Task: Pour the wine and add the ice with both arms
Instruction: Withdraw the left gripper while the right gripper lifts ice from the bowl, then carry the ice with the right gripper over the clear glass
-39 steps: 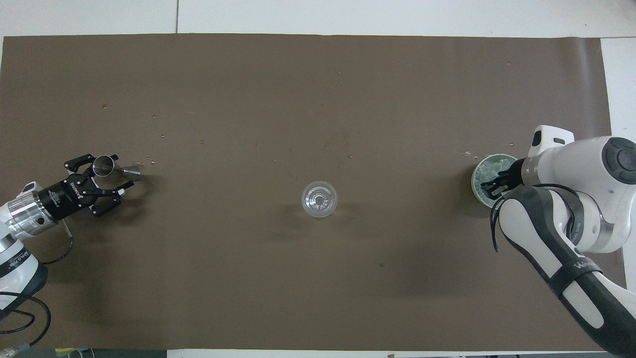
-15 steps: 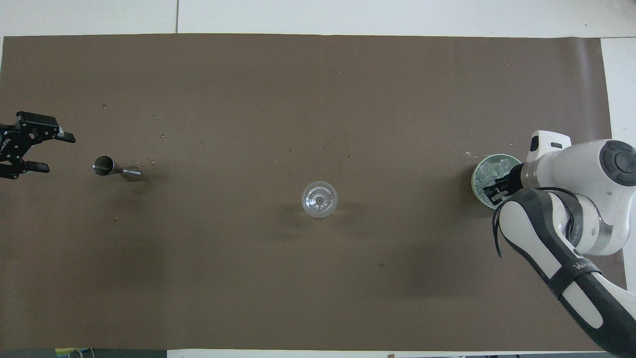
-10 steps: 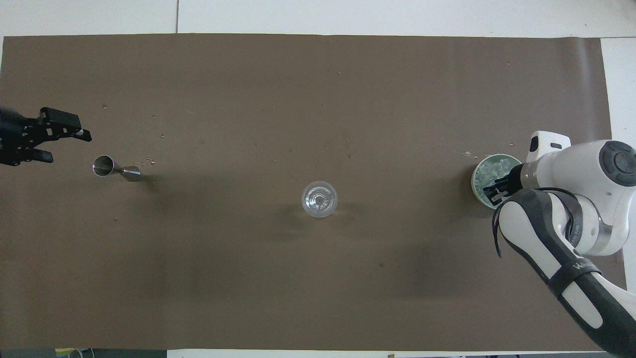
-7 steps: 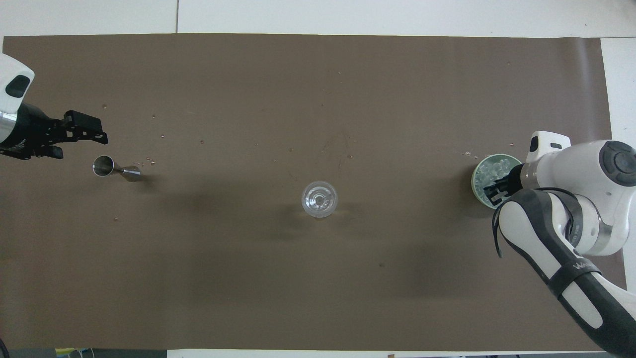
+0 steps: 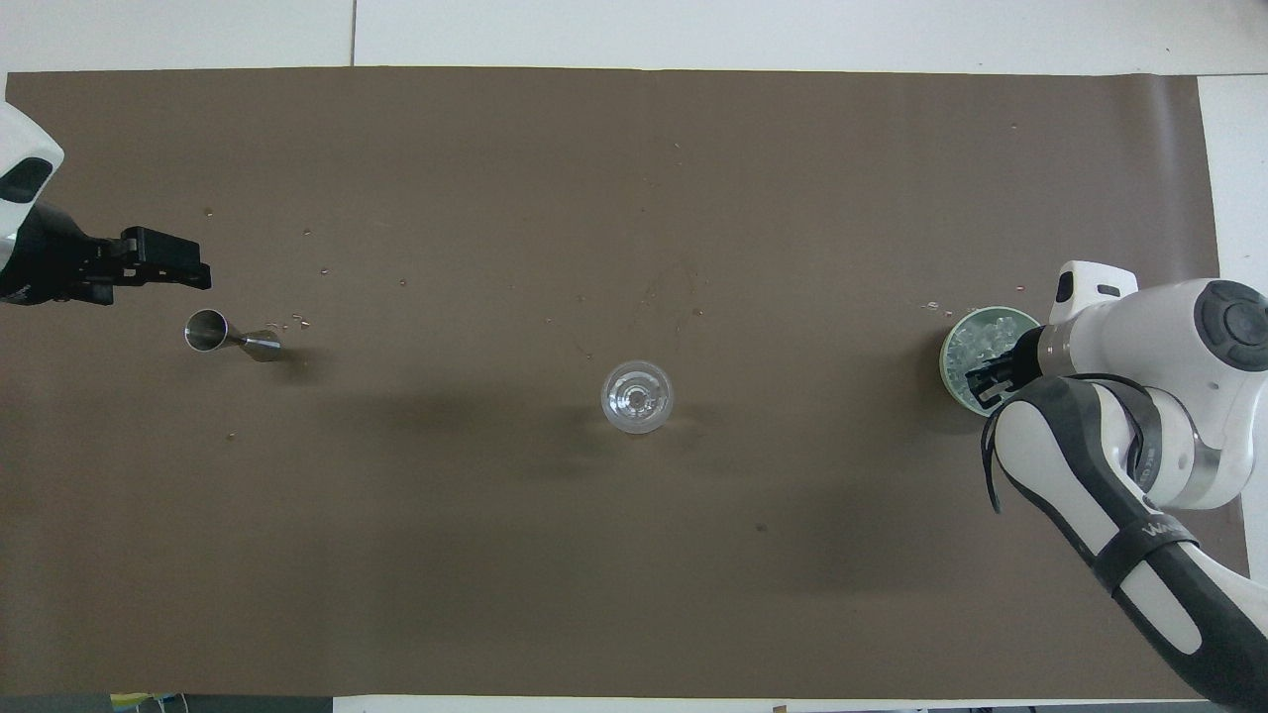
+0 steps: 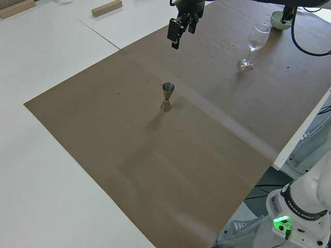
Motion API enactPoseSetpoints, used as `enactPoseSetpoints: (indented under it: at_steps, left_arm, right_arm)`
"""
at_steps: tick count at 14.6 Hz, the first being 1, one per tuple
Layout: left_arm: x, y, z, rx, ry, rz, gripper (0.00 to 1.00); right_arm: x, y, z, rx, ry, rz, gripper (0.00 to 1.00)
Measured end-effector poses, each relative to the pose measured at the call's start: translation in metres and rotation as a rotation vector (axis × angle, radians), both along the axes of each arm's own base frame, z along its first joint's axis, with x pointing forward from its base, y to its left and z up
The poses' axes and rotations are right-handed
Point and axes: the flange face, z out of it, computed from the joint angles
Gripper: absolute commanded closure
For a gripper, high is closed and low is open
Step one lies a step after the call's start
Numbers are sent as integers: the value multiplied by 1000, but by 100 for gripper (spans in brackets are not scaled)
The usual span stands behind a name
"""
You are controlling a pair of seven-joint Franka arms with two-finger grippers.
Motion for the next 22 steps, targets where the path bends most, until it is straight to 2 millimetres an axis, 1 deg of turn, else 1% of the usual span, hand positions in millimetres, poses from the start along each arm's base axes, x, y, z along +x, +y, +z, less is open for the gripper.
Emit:
enactPoseSetpoints:
  at_steps: [2,3,4,6,7,8,9,11,14,16,18,21,22]
  left_arm:
    - [-3,3,15,17,15,-5,0]
    - [-4,4,22,20,20,-7,0]
    - [-6,4,26,22,31,-8,0]
    - [-10,4,24,24,67,-17,0]
    - [-11,3,23,24,77,-28,0]
    - [-11,1,22,25,84,-38,0]
    - [-11,-1,21,25,88,-45,0]
    - [-13,-4,17,25,99,-53,0]
    - [-14,-6,10,51,113,-65,0]
    - [-14,-5,10,70,112,-70,0]
    - [-14,-6,11,73,111,-72,0]
    - [-13,-5,16,73,100,-70,0]
    - [-13,-4,20,73,91,-69,0]
  right_arm:
    - [3,0,5,1,6,1,80]
    - [6,1,11,3,16,4,80]
    - [11,2,22,5,25,7,80]
    - [23,6,55,10,38,17,80]
    - [28,13,74,12,50,19,80]
    - [33,25,96,13,62,10,80]
    - [37,44,120,12,68,-7,80]
    - [39,91,160,8,66,-55,80]
    - [31,174,207,11,32,-158,82]
    - [18,232,229,27,3,-229,85]
    - [1,289,245,49,-18,-301,85]
    - [-18,354,260,98,-54,-357,85]
    - [-26,375,260,113,-62,-370,84]
